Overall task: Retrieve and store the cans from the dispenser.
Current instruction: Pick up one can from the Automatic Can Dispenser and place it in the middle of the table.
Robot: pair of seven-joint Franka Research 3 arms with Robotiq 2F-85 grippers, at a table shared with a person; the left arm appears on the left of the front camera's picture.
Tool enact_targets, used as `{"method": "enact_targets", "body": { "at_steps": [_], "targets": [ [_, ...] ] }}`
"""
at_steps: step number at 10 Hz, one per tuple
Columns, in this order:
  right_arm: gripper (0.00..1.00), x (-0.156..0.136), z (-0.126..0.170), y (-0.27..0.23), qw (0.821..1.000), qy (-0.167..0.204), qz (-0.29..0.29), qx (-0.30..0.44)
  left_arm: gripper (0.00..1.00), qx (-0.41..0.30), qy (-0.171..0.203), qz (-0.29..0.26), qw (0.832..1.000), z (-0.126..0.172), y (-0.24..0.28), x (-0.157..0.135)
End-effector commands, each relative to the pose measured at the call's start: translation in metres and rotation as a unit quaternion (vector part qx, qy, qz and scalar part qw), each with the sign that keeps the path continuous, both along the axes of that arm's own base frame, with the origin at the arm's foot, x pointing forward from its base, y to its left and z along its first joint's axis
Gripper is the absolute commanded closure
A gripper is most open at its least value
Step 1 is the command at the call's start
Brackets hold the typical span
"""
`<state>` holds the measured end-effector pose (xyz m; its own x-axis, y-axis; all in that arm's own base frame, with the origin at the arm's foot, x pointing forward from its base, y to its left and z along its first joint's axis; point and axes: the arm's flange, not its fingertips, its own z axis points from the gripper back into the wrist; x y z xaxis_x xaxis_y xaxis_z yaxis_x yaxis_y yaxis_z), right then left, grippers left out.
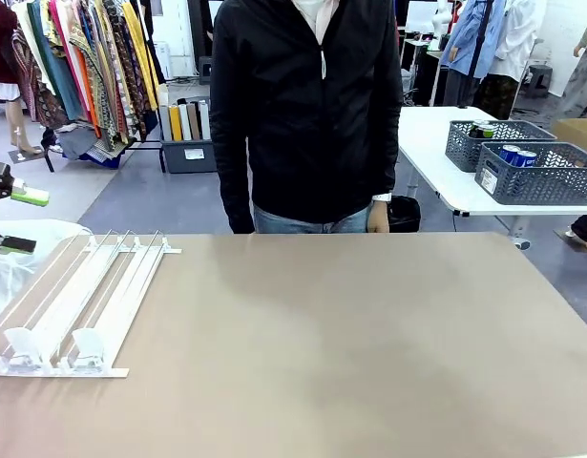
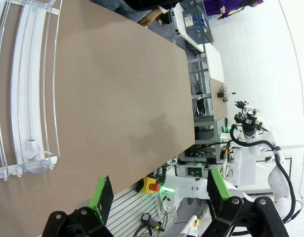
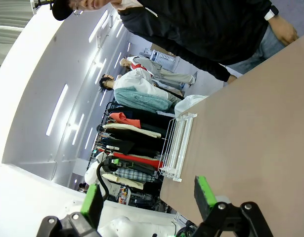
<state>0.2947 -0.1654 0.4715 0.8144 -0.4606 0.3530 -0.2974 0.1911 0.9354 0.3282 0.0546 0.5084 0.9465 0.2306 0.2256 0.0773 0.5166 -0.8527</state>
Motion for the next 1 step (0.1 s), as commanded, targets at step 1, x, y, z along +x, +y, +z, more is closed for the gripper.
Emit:
{"method": "enact_targets", "body": {
  "at_steps": [1],
  "targets": [
    [0.00, 0.0010, 0.0048, 0.0005, 1.000, -0.004, -0.002, 0.006, 0.00, -0.009, -0.004, -0.001, 1.000, 0.0004, -0.0001, 0.0016]
  ]
}}
